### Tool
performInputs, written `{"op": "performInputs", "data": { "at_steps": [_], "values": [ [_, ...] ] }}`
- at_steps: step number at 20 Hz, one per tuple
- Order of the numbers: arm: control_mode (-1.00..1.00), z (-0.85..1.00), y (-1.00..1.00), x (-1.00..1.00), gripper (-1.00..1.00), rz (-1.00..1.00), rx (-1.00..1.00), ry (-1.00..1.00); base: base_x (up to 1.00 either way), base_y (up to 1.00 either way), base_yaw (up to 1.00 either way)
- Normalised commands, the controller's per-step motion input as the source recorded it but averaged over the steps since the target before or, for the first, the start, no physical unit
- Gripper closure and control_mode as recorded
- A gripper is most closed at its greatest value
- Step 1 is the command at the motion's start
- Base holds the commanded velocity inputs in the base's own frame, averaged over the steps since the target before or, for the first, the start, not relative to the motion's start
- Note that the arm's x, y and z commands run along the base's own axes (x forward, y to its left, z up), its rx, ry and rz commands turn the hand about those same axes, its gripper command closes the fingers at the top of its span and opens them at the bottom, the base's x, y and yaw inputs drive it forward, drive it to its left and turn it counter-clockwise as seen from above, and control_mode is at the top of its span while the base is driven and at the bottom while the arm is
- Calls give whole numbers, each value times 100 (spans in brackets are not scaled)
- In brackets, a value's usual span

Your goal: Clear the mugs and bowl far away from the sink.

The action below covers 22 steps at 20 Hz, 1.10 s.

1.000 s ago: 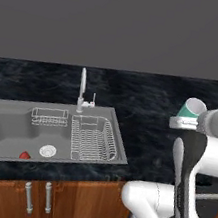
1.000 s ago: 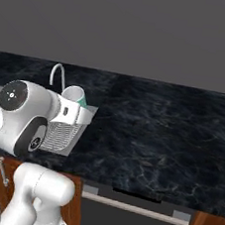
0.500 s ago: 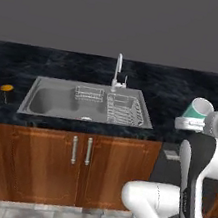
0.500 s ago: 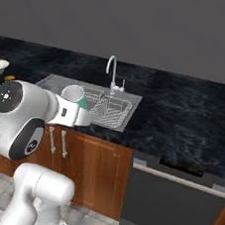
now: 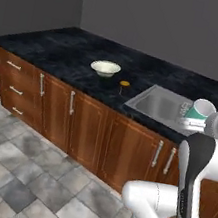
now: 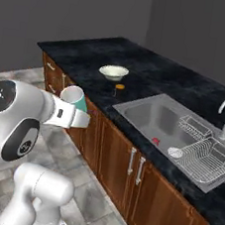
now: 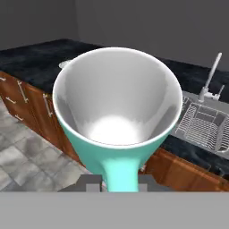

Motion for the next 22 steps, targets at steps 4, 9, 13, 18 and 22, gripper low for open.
{"op": "performInputs", "data": {
  "at_steps": [4,9,13,18,22],
  "values": [
    [100,0,0,0,100,0,0,0,0,0,100],
    [100,0,0,0,100,0,0,0,0,0,100],
    [100,0,0,0,100,0,0,0,0,0,100],
    [100,0,0,0,100,0,0,0,0,0,100],
    [100,0,0,0,100,0,0,0,0,0,100]
  ]
}}
